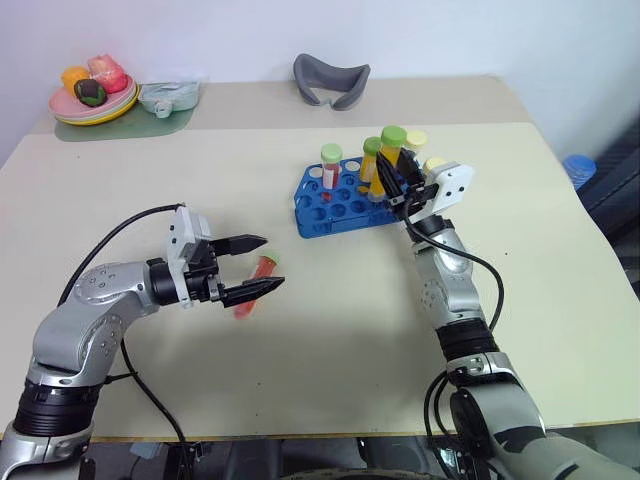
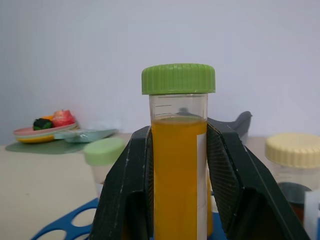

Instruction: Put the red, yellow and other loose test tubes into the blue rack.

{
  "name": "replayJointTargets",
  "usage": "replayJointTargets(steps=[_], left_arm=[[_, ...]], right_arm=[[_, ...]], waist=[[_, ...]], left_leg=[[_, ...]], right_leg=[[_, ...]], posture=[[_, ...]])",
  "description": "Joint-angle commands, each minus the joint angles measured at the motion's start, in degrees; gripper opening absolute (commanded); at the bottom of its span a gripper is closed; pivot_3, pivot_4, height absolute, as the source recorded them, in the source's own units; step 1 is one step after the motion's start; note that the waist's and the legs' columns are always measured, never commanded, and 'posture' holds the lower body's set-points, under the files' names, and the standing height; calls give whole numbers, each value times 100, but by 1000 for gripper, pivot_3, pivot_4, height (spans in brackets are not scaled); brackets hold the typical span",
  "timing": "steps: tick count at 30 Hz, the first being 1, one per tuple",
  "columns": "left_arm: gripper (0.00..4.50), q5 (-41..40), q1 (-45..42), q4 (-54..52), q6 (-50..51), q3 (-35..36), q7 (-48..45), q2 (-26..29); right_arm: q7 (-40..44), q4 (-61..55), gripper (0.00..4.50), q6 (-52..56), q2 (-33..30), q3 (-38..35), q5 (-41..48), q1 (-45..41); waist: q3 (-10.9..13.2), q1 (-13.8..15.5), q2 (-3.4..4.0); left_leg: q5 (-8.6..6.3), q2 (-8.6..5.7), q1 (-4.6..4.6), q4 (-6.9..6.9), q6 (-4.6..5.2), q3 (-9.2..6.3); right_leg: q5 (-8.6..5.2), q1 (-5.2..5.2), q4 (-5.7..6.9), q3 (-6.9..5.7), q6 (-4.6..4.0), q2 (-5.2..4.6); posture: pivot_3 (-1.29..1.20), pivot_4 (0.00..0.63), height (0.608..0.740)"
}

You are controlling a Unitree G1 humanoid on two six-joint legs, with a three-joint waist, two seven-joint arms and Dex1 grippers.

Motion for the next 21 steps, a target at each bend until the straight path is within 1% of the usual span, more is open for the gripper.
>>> replayJointTargets(steps=[1,9,21], left_arm=[[4241,-85,51,-200,-114,237,0,68],[4241,-67,104,-226,-130,257,-25,76],[4241,-130,10,-250,-15,269,25,90]], right_arm=[[91,91,1206,-272,128,-198,-18,-170],[179,335,1206,-507,249,-383,-112,-139],[127,1,1206,-521,350,-423,-195,241]], waist=[[0,-4,0],[0,-3,0],[0,-4,0]], left_leg=[[0,0,1,0,0,0],[1,0,1,0,-2,0],[1,0,3,0,-2,0]], right_leg=[[0,0,0,0,0,0],[0,0,2,1,0,0],[0,1,4,1,0,0]], posture=[[0,150,740],[0,150,740],[0,150,740]])
